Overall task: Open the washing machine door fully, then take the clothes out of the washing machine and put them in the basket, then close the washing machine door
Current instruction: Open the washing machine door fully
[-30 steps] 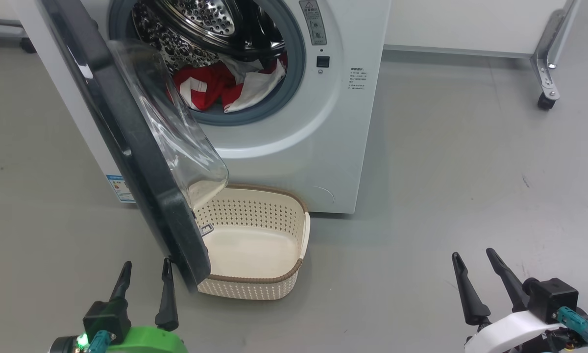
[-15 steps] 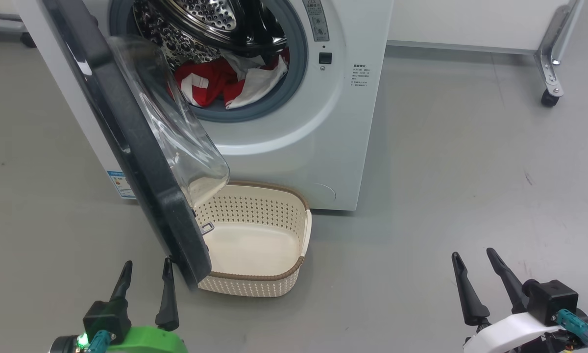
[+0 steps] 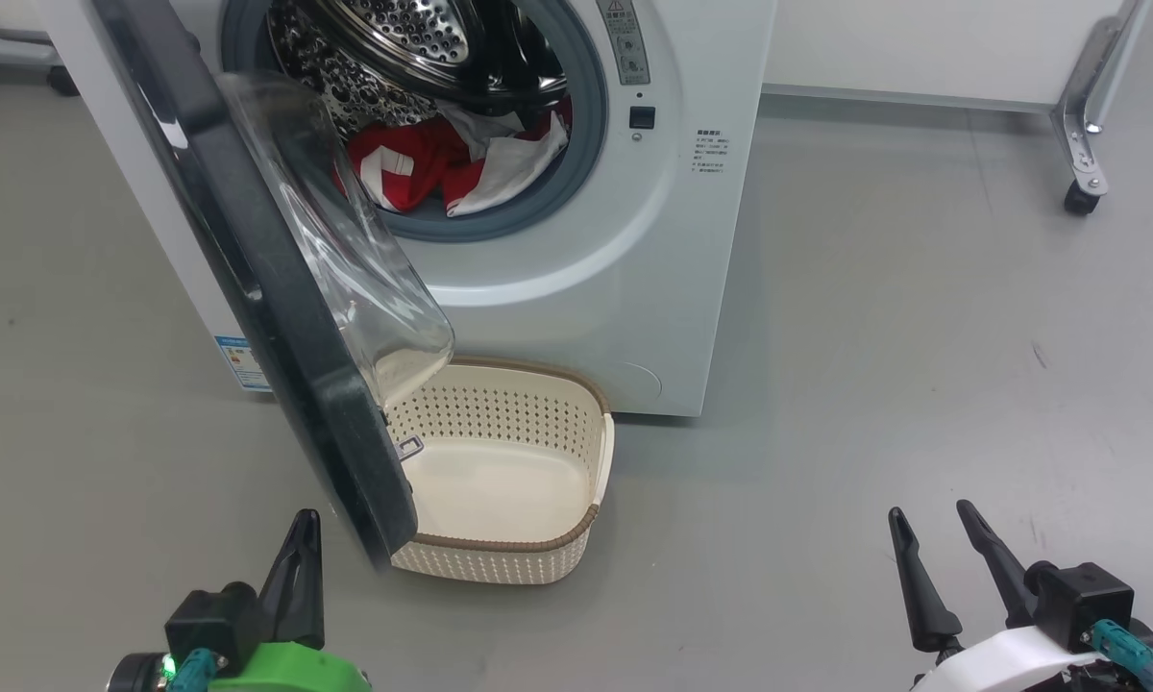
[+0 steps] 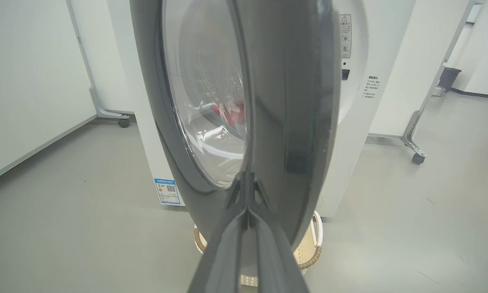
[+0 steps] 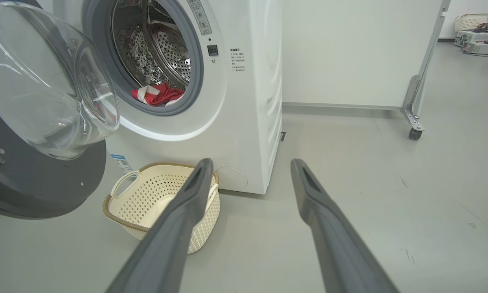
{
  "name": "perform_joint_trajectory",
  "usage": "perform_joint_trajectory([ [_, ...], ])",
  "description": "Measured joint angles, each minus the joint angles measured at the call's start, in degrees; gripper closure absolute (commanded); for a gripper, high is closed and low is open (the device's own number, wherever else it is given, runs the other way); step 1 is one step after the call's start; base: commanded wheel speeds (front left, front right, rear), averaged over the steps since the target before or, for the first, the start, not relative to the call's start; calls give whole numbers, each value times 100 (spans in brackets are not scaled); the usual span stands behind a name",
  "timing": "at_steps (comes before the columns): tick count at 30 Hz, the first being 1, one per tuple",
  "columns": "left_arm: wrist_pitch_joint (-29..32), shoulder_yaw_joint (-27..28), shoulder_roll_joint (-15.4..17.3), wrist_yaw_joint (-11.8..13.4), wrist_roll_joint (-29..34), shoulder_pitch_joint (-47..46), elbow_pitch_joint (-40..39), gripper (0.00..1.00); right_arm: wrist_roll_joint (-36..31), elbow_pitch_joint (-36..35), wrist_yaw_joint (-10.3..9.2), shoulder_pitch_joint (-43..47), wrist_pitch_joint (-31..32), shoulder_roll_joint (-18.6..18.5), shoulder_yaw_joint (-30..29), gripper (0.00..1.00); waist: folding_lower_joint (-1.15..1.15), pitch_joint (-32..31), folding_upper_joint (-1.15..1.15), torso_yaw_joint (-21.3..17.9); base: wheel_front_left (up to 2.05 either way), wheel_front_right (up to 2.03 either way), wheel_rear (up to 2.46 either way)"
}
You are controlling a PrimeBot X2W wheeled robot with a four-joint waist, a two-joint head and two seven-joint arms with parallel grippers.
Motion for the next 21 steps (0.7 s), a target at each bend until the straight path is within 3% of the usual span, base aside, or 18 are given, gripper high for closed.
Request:
perform_joint_trajectory([
  [6,0,124,-2,2,-312,1,-22,100,-54,0,0,1,0,10,-1,0,0,-8,0,33,0,0,0],
  [21,-2,737,-10,-5,-200,-452,-1081,100,-104,0,0,5,0,97,-42,0,0,-43,0,58,0,0,0],
])
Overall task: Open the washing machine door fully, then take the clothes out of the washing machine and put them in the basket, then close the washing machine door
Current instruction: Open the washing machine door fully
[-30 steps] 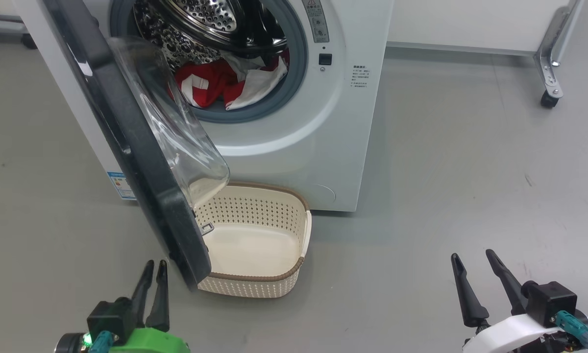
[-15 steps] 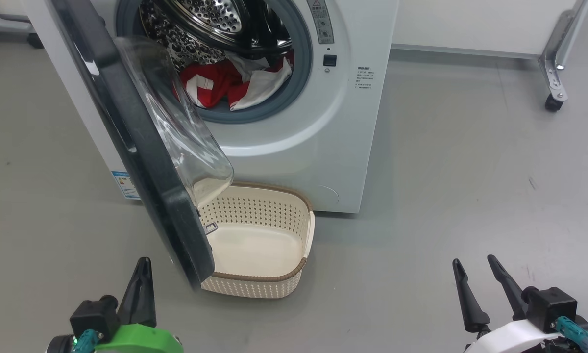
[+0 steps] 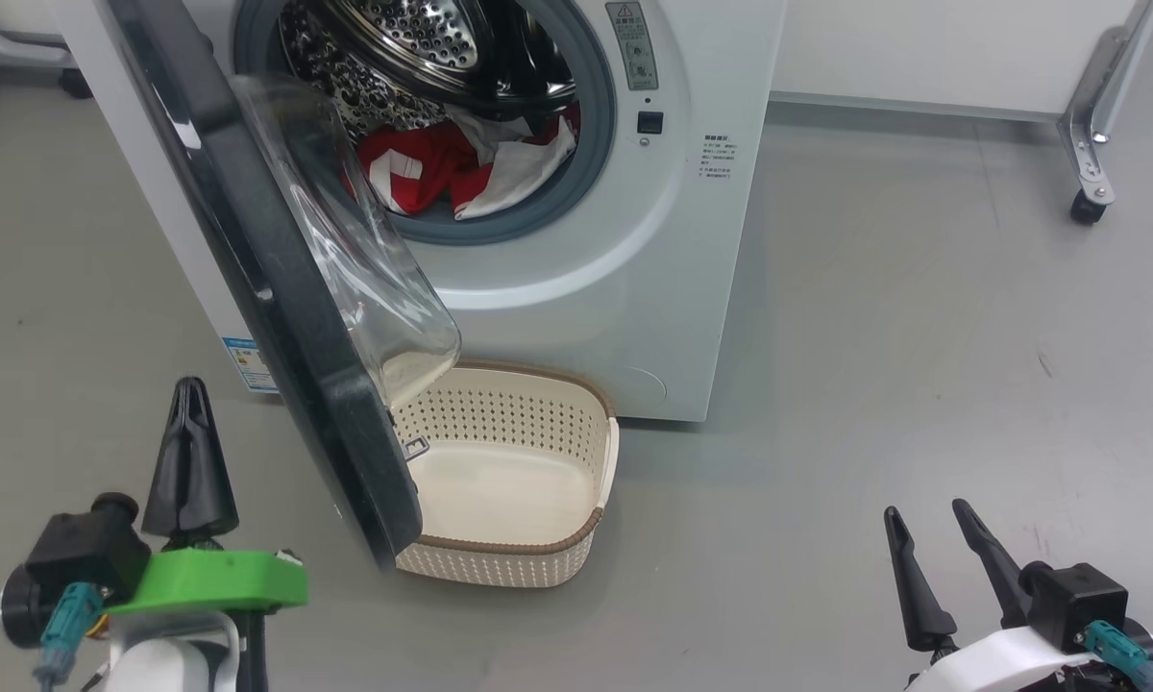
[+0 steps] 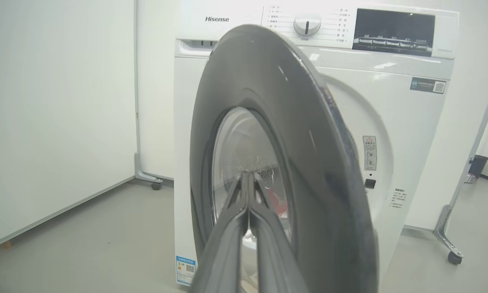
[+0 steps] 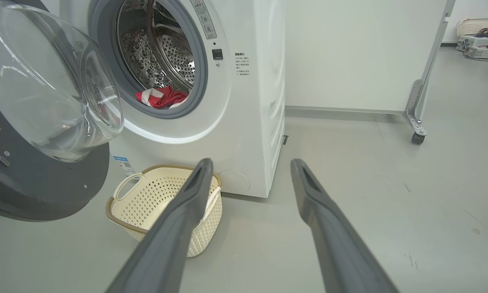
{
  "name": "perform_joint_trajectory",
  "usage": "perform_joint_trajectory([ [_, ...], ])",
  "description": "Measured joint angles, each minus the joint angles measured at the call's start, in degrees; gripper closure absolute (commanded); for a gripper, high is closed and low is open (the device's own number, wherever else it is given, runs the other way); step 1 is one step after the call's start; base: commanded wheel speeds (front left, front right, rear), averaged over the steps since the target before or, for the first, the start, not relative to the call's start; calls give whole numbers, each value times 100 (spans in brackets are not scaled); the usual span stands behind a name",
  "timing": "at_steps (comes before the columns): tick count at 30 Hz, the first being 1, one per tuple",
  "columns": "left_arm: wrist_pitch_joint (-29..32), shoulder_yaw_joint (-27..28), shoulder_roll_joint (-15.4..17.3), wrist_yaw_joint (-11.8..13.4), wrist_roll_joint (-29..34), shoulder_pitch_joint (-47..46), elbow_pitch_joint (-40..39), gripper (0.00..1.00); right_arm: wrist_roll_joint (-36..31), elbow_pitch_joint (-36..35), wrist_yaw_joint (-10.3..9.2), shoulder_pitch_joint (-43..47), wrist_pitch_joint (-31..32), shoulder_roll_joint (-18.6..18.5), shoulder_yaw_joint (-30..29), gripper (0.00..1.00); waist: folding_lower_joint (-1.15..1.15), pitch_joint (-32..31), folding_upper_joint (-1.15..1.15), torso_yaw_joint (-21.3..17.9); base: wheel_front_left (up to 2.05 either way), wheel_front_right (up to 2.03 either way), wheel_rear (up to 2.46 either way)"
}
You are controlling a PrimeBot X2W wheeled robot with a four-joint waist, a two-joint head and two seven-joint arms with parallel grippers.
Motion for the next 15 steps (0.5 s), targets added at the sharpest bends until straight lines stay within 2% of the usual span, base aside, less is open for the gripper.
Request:
perform_joint_trajectory([
  [8,-26,-59,3,-145,237,-448,-535,100,-48,4,1,9,0,23,3,0,0,-15,0,-11,0,0,0],
  [15,-26,-367,1,-275,323,-563,-760,100,-49,46,3,12,0,53,11,0,0,-35,0,-43,0,0,0],
])
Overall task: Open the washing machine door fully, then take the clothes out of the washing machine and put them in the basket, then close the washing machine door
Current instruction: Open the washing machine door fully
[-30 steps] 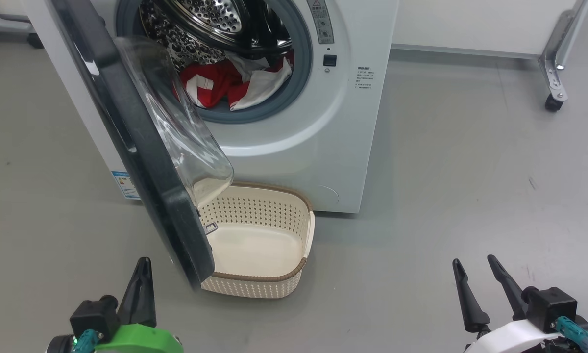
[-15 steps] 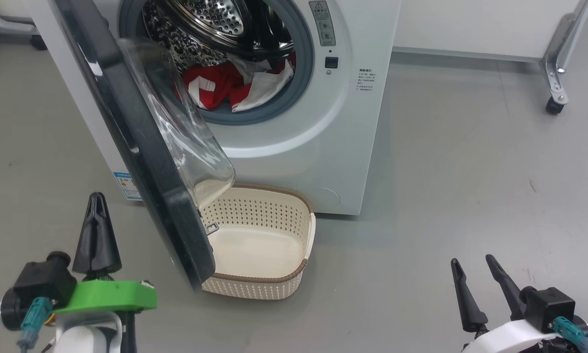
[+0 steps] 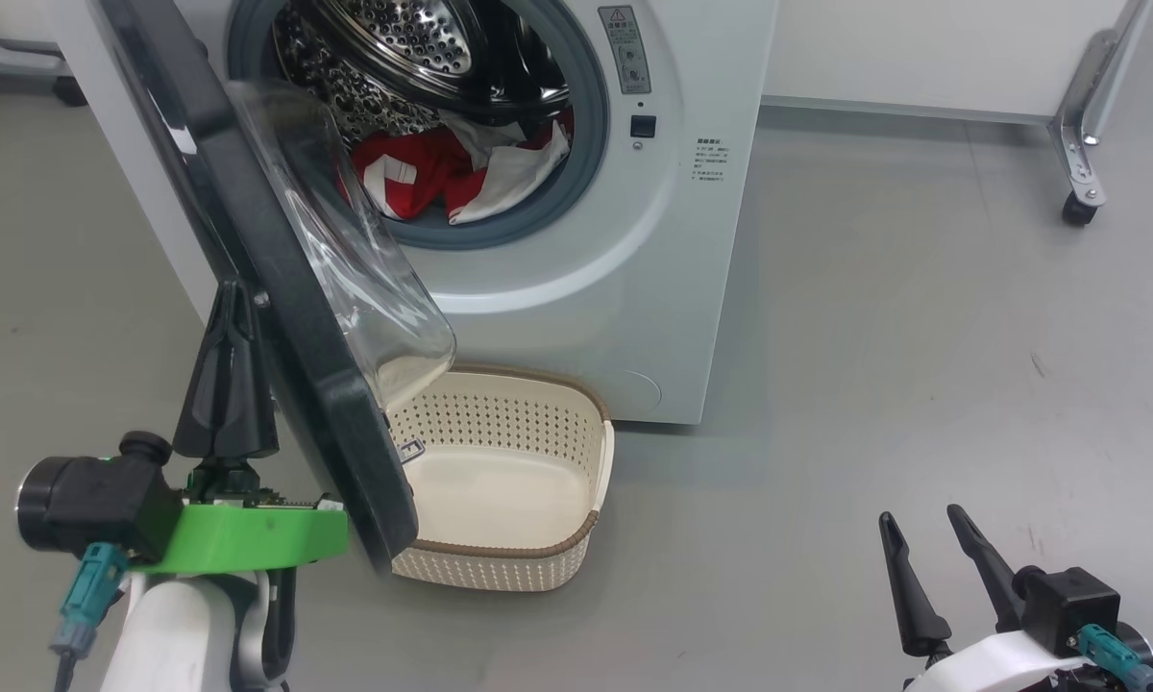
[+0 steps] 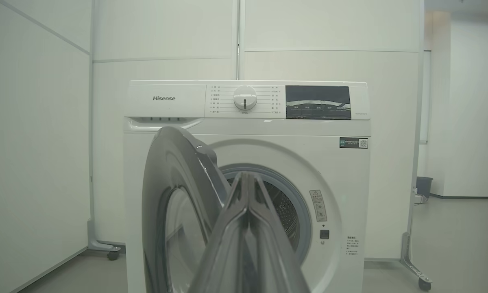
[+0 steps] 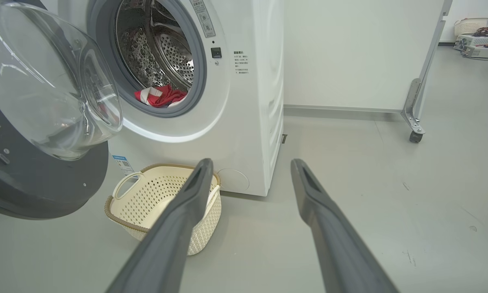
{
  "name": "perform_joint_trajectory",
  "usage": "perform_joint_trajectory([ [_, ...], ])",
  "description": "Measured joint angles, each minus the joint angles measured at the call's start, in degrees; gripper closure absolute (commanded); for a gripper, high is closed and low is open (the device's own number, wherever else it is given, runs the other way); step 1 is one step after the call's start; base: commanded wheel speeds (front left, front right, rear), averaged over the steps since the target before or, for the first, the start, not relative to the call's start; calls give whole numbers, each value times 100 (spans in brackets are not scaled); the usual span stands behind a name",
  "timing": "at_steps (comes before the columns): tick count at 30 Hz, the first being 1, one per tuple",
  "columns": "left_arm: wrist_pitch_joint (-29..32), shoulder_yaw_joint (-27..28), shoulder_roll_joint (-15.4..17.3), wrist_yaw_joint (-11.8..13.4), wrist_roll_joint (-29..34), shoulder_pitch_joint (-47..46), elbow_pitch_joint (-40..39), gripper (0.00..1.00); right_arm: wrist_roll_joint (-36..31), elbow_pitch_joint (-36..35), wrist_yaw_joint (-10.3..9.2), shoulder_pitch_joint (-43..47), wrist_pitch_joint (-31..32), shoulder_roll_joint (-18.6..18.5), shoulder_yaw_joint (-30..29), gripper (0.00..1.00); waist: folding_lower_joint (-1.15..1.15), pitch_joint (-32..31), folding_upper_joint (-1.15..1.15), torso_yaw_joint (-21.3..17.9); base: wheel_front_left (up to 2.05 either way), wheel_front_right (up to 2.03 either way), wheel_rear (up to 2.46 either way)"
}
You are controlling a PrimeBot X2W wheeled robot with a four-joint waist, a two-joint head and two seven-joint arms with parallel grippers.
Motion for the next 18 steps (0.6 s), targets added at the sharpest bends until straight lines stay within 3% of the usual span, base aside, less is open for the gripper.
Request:
perform_joint_trajectory([
  [18,277,-828,0,-161,11,-37,272,100,-59,129,55,0,0,64,73,0,0,33,0,-196,0,0,0],
])
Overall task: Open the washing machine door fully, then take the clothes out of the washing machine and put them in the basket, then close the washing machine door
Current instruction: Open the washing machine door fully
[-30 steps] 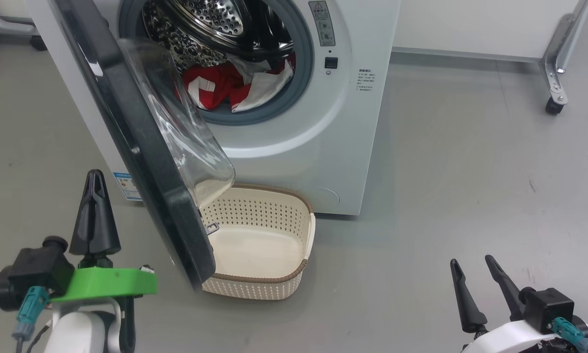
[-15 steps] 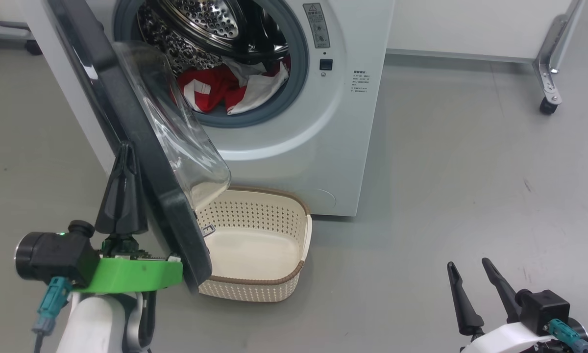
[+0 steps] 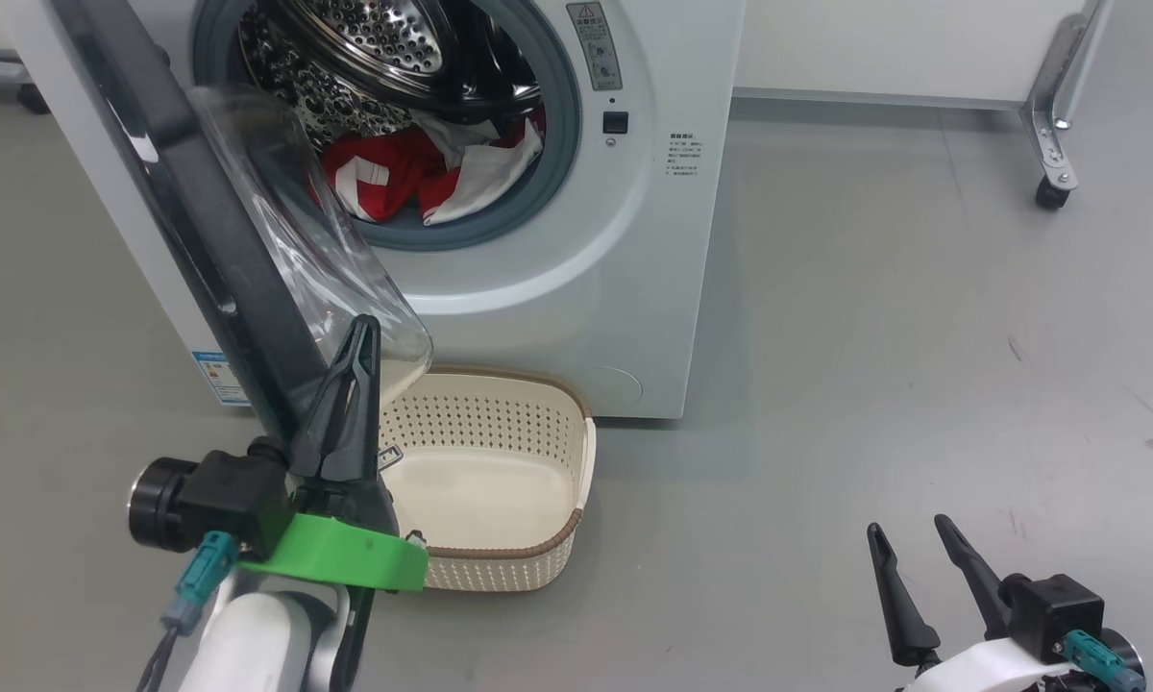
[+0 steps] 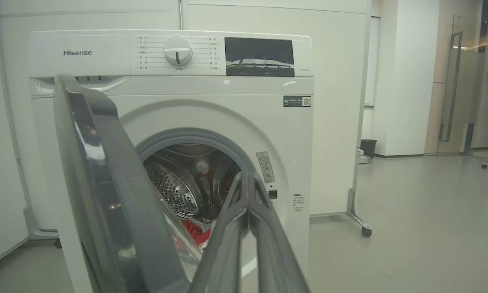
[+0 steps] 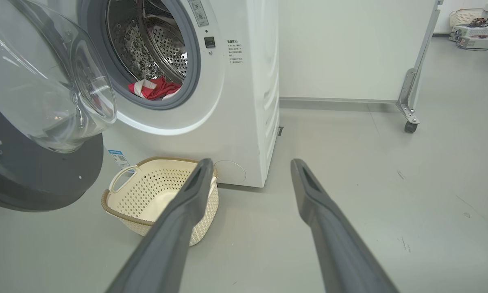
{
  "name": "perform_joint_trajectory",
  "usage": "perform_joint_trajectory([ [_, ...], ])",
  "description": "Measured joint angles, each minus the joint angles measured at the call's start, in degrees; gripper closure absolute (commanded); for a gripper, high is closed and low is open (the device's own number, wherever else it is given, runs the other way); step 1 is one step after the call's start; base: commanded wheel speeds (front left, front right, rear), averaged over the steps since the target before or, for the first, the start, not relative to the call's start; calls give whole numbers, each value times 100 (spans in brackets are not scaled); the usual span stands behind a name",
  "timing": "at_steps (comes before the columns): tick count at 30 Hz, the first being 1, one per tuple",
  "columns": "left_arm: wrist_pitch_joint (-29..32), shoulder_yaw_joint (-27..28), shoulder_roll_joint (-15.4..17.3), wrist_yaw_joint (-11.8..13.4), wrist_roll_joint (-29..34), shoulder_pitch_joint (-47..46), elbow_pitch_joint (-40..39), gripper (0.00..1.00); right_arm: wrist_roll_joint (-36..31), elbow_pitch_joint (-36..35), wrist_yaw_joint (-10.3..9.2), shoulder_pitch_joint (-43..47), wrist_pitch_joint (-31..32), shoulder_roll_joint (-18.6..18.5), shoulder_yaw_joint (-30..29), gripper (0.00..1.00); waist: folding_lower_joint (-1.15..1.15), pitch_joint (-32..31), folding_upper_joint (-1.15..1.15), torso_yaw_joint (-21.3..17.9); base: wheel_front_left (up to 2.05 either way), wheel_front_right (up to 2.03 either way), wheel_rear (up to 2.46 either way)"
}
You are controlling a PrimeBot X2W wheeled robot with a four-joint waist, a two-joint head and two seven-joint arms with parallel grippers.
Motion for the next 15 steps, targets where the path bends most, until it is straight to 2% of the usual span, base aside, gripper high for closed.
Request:
perform_joint_trajectory([
  [6,112,-255,1,-10,2,101,316,100,0,42,1,-1,0,30,2,0,0,31,0,-65,0,0,0],
  [15,235,-327,2,5,-37,212,783,100,-34,70,2,-9,0,42,0,0,0,79,0,-113,0,0,0],
])
